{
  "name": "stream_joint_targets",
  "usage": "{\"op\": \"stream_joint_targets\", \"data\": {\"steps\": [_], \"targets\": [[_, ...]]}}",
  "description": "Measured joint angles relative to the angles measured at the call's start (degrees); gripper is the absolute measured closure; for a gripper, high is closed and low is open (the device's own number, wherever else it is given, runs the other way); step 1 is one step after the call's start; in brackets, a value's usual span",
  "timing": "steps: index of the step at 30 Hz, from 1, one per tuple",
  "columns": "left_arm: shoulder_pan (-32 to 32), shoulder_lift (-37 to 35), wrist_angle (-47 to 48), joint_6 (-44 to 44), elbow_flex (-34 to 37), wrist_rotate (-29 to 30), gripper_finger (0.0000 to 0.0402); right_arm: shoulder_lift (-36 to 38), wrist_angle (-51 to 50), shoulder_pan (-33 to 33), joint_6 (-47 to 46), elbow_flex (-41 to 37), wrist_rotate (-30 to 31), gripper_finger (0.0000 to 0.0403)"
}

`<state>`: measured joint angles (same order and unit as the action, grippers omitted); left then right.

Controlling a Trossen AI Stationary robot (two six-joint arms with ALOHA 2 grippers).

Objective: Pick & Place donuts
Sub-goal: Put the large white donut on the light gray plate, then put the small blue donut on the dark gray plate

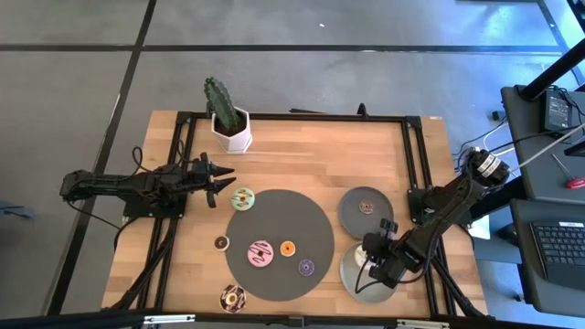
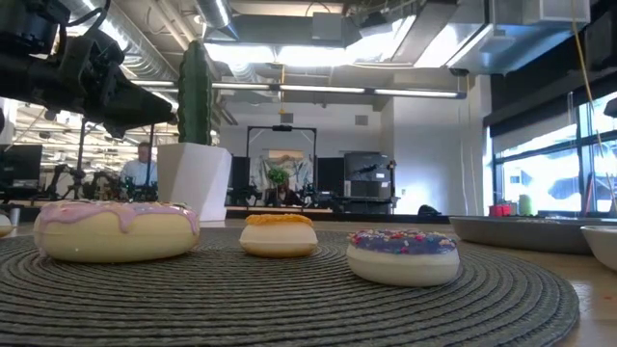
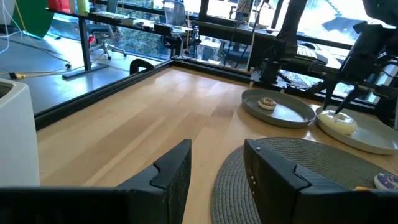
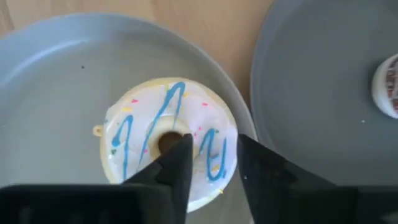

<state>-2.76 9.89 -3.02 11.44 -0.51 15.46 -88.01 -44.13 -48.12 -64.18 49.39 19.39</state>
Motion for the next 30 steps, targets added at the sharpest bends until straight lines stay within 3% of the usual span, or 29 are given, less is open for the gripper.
{"op": "stream_joint_targets", "data": {"steps": [6,9,12,21,30], "targets": [[0.0,0.0,-0.01,0.0,0.01,0.03,0.0258,2.2,-4.64,0.63,3.37,4.46,6.41,0.0239],[-0.01,0.0,-0.03,0.0,0.02,0.04,0.0258,2.56,-1.33,3.42,11.36,5.74,11.4,0.0234],[-0.01,0.0,-0.03,0.0,0.0,0.04,0.0258,2.56,6.82,7.91,22.77,5.56,12.25,0.0233],[0.0,0.0,-0.05,1.44,-0.01,0.02,0.0258,2.16,28.57,20.28,47.89,3.47,-2.5,0.0233],[0.01,0.0,-0.05,1.42,0.0,0.0,0.0258,-8.2,42.62,24.02,54.24,3.38,-15.71,0.0233]]}}
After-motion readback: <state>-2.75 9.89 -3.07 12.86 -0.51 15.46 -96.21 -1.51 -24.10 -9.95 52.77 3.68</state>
